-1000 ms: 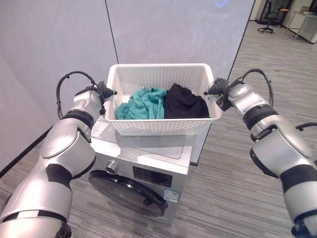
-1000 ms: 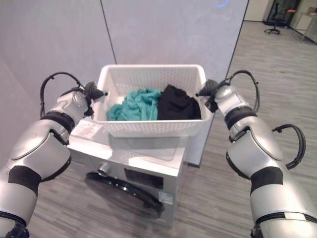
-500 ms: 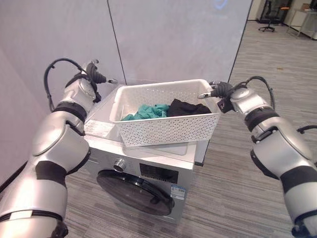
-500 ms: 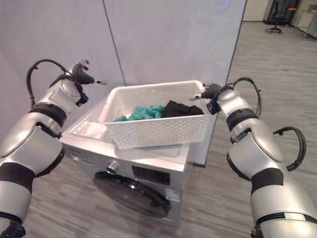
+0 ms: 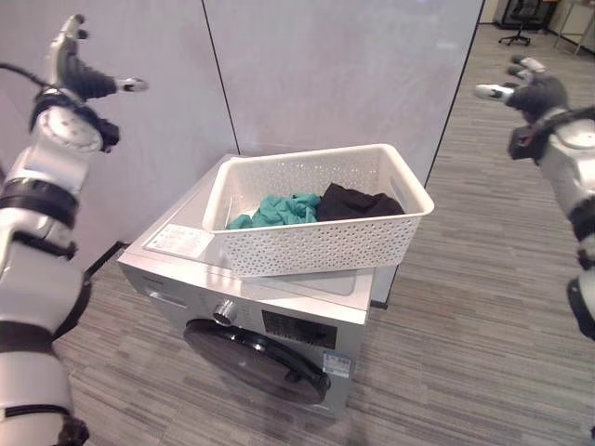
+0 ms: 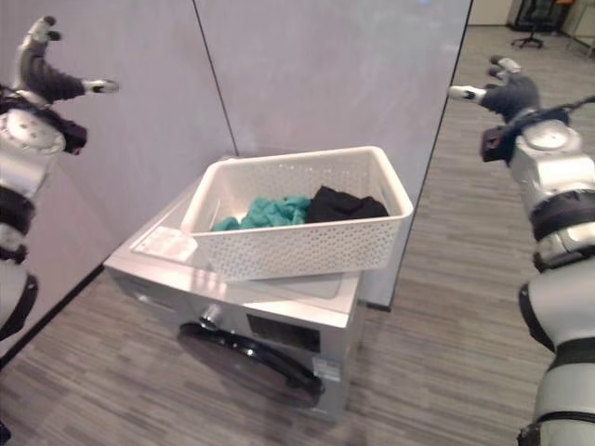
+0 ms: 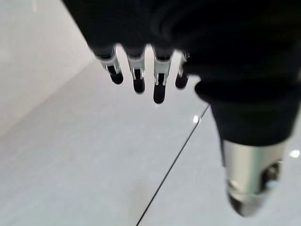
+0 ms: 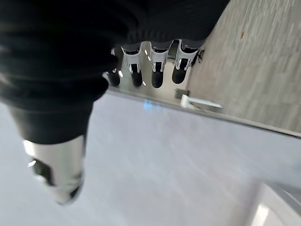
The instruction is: Grab the laundry basket,head to the washer,open it,put in the laundry and shut it.
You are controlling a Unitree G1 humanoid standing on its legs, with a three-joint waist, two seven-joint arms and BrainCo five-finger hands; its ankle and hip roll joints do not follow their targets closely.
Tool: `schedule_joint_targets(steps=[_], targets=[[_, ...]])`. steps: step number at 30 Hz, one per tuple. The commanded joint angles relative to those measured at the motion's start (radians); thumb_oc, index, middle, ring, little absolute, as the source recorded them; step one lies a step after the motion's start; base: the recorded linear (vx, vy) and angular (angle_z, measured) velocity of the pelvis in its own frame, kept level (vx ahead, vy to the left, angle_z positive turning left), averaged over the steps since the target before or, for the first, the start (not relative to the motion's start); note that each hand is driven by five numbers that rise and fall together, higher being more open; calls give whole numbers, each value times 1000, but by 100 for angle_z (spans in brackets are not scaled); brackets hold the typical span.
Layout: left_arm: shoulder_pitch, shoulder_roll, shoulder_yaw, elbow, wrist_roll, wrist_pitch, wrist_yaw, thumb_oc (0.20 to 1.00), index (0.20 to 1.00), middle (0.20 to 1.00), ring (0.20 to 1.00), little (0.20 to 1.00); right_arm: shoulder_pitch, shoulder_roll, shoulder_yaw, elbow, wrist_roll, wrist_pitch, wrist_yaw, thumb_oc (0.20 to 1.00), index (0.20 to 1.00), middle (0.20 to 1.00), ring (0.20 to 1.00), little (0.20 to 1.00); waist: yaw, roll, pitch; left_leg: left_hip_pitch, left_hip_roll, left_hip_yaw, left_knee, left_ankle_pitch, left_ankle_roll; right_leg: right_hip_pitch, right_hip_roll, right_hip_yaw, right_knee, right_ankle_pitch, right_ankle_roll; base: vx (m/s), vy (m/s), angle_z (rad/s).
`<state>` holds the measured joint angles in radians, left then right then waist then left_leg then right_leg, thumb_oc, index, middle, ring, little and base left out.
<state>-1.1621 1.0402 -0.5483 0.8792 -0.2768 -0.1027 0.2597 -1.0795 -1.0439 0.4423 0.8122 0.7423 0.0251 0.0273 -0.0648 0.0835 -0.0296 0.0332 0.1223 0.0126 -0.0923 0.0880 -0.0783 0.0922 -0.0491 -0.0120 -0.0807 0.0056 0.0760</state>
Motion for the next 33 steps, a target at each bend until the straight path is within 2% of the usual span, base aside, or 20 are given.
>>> schedule_joint_targets(steps=[1, 2, 4, 5, 6, 7, 10, 12, 13, 15, 17, 18, 20, 22, 23, 25, 27, 28, 30, 33], targets=[[66, 95, 123, 29, 3, -36, 27, 1000, 1000, 1000, 1000, 1000, 110, -95, -120, -54, 18, -79, -24, 1000, 1000, 1000, 1000, 1000, 47, -49, 13, 98, 12, -9, 5, -105, 0, -17, -64, -15, -7, -6, 79, 20, -30, 5], [323, 135, 332, -100, 16, -36, 28, 1000, 1000, 1000, 1000, 1000, 389, -128, -355, -205, -18, -99, -45, 1000, 1000, 1000, 1000, 1000, 44, -49, 18, 93, 13, -9, 5, -106, 2, -22, -65, -14, -7, -7, 76, 37, -22, 2], [345, 132, 347, -116, 21, -32, 29, 1000, 1000, 1000, 1000, 1000, 418, -128, -376, -224, -22, -95, -47, 1000, 1000, 1000, 1000, 1000, 46, -48, 13, 96, 14, -9, 5, -110, 1, -19, -64, -15, -7, -11, 76, 7, -10, -2], [663, 125, 598, -250, 41, -36, 22, 1000, 1000, 1000, 1000, 1000, 732, -105, -647, -406, -79, -112, -62, 1000, 1000, 1000, 1000, 1000, 44, -50, 18, 89, 13, -9, 5, -109, 4, -28, -65, -11, -7, -9, 73, 22, -18, -6], [686, 120, 616, -266, 44, -31, 21, 1000, 1000, 1000, 1000, 1000, 751, -104, -660, -421, -81, -107, -63, 1000, 1000, 1000, 1000, 1000, 44, -46, 15, 95, 15, -9, 5, -116, 4, -23, -64, -12, -7, -14, 74, 23, -44, -7], [1020, 21, 872, -380, 76, -42, 32, 1000, 1000, 1000, 1000, 1000, 1054, -4, -896, -596, -173, -131, -72, 1000, 1000, 1000, 1000, 1000, 42, -46, 25, 93, 14, -6, 5, -118, 8, -32, -63, -2, -7, -13, 68, 45, -21, -6], [1189, -78, 983, -441, 114, -38, 36, 1000, 1000, 1000, 1000, 1000, 1192, 81, -987, -670, -201, -136, -65, 1000, 1000, 1000, 1000, 1000, 42, -47, 26, 91, 14, 0, 5, -123, 11, -40, -62, 5, -7, -13, 64, 25, -27, -10], [1364, -250, 1070, -496, 127, -42, 32, 1000, 1000, 1000, 1000, 1000, 1334, 224, -1054, -728, -244, -128, -55, 1000, 1000, 1000, 1000, 1000, 38, -53, 36, 90, 14, 4, 5, -130, 15, -45, -60, 11, -7, -16, 58, 25, -34, -28], [1372, -253, 1073, -502, 128, -41, 31, 1000, 1000, 1000, 1000, 1000, 1340, 227, -1056, -734, -246, -126, -55, 1000, 1000, 1000, 1000, 1000, 38, -52, 33, 91, 14, 4, 5, -130, 15, -45, -60, 12, -7, -17, 58, 57, -29, -18], [1460, -407, 1084, -483, 59, -66, 18, 1000, 1000, 1000, 1000, 1000, 1448, 349, -1062, -765, -268, -110, -35, 1000, 1000, 1000, 1000, 1000, 31, -62, 45, 87, 13, 6, 5, -132, 17, -50, -58, 16, -7, -16, 53, 5, -43, 5], [1463, -407, 1082, -483, 58, -67, 17, 1000, 1000, 1000, 1000, 1000, 1453, 350, -1064, -769, -268, -108, -35, 1000, 1000, 1000, 1000, 1000, 31, -60, 41, 92, 15, 5, 5, -143, 17, -44, -57, 14, -7, -25, 54, 5, -26, 4], [1488, -481, 1062, -439, -39, -83, -13, 1000, 1000, 1000, 1000, 1000, 1503, 397, -1045, -751, -272, -90, -13, 1000, 1000, 1000, 1000, 1000, 27, -65, 49, 89, 15, 6, 5, -138, 16, -47, -57, 13, -7, -22, 51, -13, -43, 5], [1496, -538, 1020, -309, -105, -84, -31, 1000, 1000, 1000, 1000, 1000, 1560, 446, -987, -714, -281, -65, 27, 1000, 1000, 1000, 1000, 1000, 26, -73, 51, 85, 15, 7, 5, -132, 14, -52, -55, 12, -7, -20, 50, -19, -59, 4], [1486, -546, 999, -265, -117, -82, -40, 1000, 1000, 1000, 1000, 1000, 1570, 453, -956, -696, -296, -54, 46, 1000, 1000, 1000, 1000, 1000, 25, -76, 51, 83, 14, 7, 5, -130, 14, -53, -55, 11, -7, -20, 51, -20, -39, -1], [1440, -564, 932, -121, -120, -72, -51, 1000, 1000, 1000, 1000, 1000, 1562, 466, -859, -627, -329, -42, 79, 1000, 1000, 1000, 1000, 1000, 24, -82, 54, 80, 15, 7, 5, -124, 13, -56, -56, 9, -7, -17, 51, -26, -38, -5], [1435, -561, 931, -114, -122, -76, -52, 1000, 1000, 1000, 1000, 1000, 1558, 465, -857, -622, -329, -45, 79, 1000, 1000, 1000, 1000, 1000, 23, -82, 55, 79, 15, 7, 5, -124, 13, -56, -56, 9, -7, -17, 51, -15, -7, -1], [1282, -620, 769, 169, -123, -66, -65, 1000, 1000, 1000, 1000, 1000, 1388, 512, -578, -293, -391, -67, 71, 1000, 1000, 1000, 1000, 1000, 31, -90, 65, 73, 12, 3, 5, -113, 14, -60, -57, 10, -7, -12, 50, -60, -29, -5], [1243, -641, 742, 231, -134, -62, -63, 1000, 1000, 1000, 1000, 1000, 1332, 545, -513, -187, -409, -74, 60, 1000, 1000, 1000, 1000, 1000, 34, -92, 65, 73, 12, 0, 5, -112, 15, -59, -57, 9, -7, -12, 49, 0, 0, 0], [1168, -725, 647, 379, -95, -39, -48, 1000, 1000, 1000, 1000, 1000, 1167, 679, -318, 178, -512, -69, -13, 1000, 1000, 1000, 1000, 1000, 52, -87, 64, 75, 7, -14, 10, -116, 21, -50, -58, 0, -7, -18, 47, 12, -22, 6], [1139, -797, 564, 474, -18, -6, -68, 1000, 1000, 1000, 1000, 1000, 1095, 779, -207, 412, -589, -58, -32, 1000, 1000, 1000, 1000, 1000, 66, -82, 59, 78, 4, -27, 9, -116, 23, -37, -60, -13, -7, -25, 45, 38, -6, 25]])
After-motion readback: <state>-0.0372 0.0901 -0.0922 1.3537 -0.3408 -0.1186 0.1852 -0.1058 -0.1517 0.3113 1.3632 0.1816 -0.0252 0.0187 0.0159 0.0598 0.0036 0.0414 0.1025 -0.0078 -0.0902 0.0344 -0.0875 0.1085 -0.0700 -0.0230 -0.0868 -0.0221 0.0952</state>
